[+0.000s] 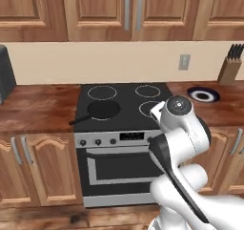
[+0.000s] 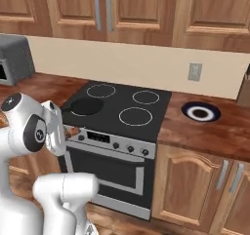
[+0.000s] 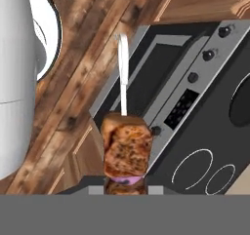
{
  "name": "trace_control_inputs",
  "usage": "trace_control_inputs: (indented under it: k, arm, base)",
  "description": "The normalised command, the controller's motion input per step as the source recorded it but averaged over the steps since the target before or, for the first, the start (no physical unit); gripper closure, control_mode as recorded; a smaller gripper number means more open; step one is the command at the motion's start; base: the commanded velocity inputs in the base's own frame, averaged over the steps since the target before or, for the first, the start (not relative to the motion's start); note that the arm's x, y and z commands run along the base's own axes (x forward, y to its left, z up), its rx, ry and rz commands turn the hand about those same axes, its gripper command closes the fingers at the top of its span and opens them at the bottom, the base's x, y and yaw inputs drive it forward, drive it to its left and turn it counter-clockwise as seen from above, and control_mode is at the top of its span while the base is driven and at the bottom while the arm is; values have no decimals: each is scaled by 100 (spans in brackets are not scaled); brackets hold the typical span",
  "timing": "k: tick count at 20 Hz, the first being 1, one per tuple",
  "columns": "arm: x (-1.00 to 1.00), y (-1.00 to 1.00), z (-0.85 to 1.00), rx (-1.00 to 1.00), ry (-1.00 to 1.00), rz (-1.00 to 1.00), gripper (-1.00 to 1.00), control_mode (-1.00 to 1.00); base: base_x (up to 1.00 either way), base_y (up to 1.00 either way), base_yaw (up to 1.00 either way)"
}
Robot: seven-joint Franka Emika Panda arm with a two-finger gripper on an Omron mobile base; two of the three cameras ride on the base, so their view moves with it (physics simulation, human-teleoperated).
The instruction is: Place the cold items (bell pepper and lemon) from the fridge in one tupperware on the dining counter. Place the warm items (kebab skewer and hot dog) in the stove area in another tupperware.
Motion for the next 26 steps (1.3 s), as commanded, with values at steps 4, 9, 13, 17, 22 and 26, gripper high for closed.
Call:
trace_control_inputs:
  k: [4, 9, 13, 17, 22, 26]
  arm:
    - [0, 0, 0, 0, 0, 0, 100, 100]
    - [0, 0, 0, 0, 0, 0, 100, 100]
    - [0, 0, 0, 0, 0, 0, 100, 100]
    - [0, 0, 0, 0, 0, 0, 100, 100]
    - [0, 0, 0, 0, 0, 0, 100, 100]
    - [0, 0, 0, 0, 0, 0, 100, 100]
  base:
    - [-53, -81, 48]
    - [-56, -66, 58]
    - [-63, -67, 60]
    - [-87, -65, 56]
    - [-100, -39, 40]
    - [-100, -6, 22]
